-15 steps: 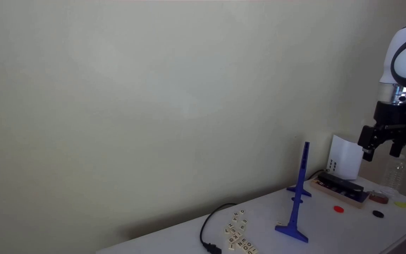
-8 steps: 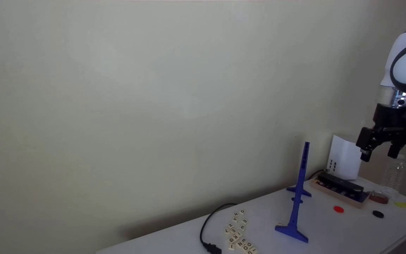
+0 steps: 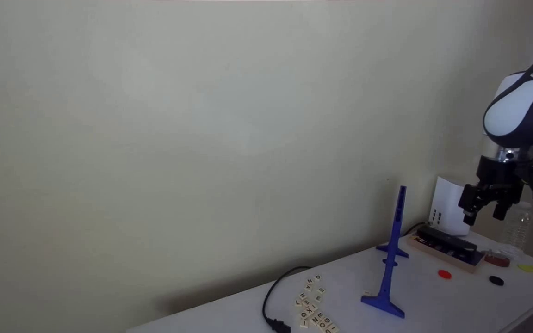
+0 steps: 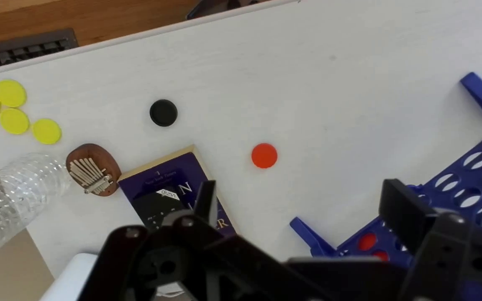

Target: Pick up the red token and place in the second row from the right of the purple object on top of the other tokens

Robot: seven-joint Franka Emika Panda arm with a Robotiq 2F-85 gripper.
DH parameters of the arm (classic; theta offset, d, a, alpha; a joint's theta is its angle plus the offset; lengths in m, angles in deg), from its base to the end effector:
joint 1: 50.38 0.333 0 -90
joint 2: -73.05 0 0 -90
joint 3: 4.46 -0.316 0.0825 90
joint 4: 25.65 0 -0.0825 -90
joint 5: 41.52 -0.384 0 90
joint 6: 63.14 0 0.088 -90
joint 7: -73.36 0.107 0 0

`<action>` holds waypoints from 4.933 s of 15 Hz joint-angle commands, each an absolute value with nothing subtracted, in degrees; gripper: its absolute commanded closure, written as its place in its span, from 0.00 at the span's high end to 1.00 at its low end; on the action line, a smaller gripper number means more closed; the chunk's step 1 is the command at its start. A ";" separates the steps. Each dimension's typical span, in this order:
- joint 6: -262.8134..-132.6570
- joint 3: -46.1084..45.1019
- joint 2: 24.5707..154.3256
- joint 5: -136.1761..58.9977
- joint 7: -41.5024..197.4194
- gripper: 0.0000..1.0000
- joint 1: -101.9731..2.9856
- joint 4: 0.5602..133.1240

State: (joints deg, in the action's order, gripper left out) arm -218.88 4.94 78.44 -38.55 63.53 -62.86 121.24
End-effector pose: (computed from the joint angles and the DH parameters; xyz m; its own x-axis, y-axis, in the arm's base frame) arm 0.4251 -0.1699 0.2373 0.9857 -0.1603 0.0527 -0.1629 -0.9854 0.0492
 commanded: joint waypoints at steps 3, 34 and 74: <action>-214.87 4.04 90.54 -41.90 55.22 1.00 -64.53 110.53; -208.08 1.48 117.26 -37.82 55.57 1.00 -64.77 87.76; -197.49 1.61 127.19 -33.57 53.81 0.81 -64.02 74.20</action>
